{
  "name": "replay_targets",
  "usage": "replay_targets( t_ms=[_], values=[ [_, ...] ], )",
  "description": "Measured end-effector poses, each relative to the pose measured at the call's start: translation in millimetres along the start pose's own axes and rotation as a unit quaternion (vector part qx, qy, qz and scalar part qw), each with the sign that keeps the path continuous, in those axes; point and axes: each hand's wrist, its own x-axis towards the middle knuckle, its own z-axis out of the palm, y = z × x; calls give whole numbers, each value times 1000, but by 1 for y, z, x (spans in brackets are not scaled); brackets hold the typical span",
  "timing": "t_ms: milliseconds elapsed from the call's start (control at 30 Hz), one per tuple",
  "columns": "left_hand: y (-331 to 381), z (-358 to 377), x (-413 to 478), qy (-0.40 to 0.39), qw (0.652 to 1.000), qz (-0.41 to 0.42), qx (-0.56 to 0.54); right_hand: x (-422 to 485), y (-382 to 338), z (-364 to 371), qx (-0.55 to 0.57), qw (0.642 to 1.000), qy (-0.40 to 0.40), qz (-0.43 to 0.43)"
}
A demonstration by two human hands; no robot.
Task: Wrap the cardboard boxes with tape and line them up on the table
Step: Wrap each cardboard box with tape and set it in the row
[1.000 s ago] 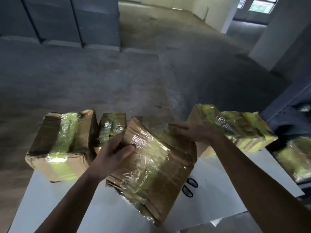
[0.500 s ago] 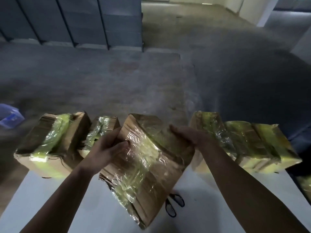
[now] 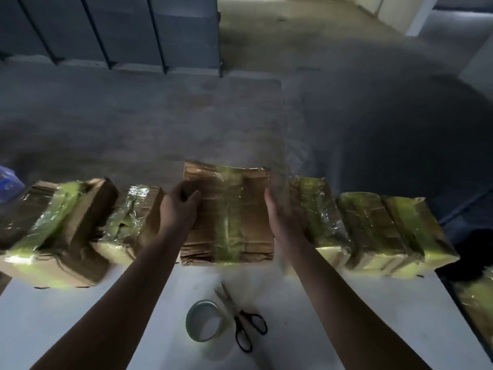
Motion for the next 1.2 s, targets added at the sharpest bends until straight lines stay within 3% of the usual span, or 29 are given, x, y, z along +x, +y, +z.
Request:
replay_targets(
  t_ms=[133,333,467,600,700,833,1000,1067,1200],
  values=[
    [9,26,11,-33,998,-31,37,7,2,-6,-85,995,31,-48],
    [3,40,21,-182,976,-119,4,26,5,-15,-171,982,82,-2],
    [-5,50,22,-233,967,-100,25,31,11,-13,-235,965,116,-7],
    [-15,56,24,-232,965,-111,56,38,15,4,-361,925,117,0],
    [-28,55,21,-248,959,-114,71,41,21,16,-473,876,87,25],
    [-32,56,20,-315,942,-92,65,45,28,22,-543,837,60,35],
    [-39,50,22,-348,930,-79,88,37,20,40,-650,758,2,52],
    [-42,46,25,-324,939,-64,94,33,8,55,-651,759,25,7],
    [-48,30,35,-259,959,-76,90,23,-7,107,-494,856,-3,-153]
  ],
)
